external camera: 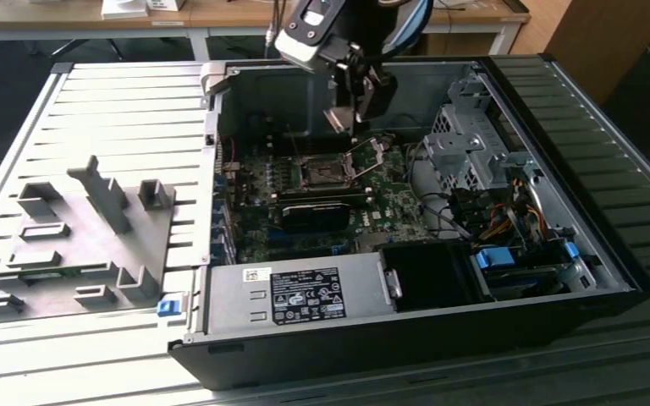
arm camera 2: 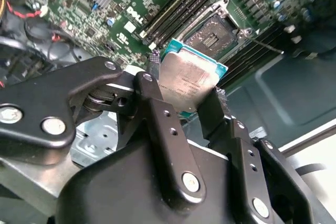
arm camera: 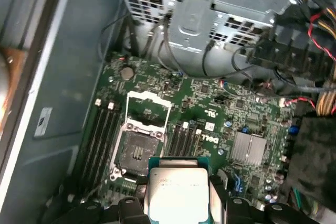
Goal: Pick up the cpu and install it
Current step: 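Place the cpu into insertion slot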
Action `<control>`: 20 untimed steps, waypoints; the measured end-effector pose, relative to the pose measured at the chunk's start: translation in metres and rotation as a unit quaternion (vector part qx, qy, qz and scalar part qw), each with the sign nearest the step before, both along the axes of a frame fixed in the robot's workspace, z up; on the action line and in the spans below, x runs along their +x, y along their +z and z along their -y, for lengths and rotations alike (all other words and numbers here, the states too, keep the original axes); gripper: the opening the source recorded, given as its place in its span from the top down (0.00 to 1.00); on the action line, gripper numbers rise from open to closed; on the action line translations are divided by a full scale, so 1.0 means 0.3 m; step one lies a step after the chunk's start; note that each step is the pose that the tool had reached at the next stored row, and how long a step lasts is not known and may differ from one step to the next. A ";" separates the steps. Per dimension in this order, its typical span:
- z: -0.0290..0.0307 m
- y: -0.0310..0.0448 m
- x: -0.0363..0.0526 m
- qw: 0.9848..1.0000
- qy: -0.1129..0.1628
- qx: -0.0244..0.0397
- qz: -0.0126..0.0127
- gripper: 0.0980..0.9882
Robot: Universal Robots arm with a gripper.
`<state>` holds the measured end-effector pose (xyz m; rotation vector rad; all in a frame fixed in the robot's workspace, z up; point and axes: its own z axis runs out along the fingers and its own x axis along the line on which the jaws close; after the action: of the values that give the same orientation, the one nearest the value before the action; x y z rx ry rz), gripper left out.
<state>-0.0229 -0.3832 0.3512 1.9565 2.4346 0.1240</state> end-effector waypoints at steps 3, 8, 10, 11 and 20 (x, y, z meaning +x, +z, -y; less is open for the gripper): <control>0.000 -0.008 0.000 1.000 -0.024 0.000 0.000 0.51; 0.000 -0.021 0.000 0.997 -0.073 0.000 0.000 0.51; -0.002 -0.027 0.000 0.996 -0.085 0.000 0.000 0.51; -0.009 -0.030 0.000 0.996 -0.086 0.000 0.000 0.51; -0.090 -0.067 0.000 0.996 -0.089 0.000 0.000 0.51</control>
<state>-0.0229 -0.3561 0.3310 2.1610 2.2454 0.1209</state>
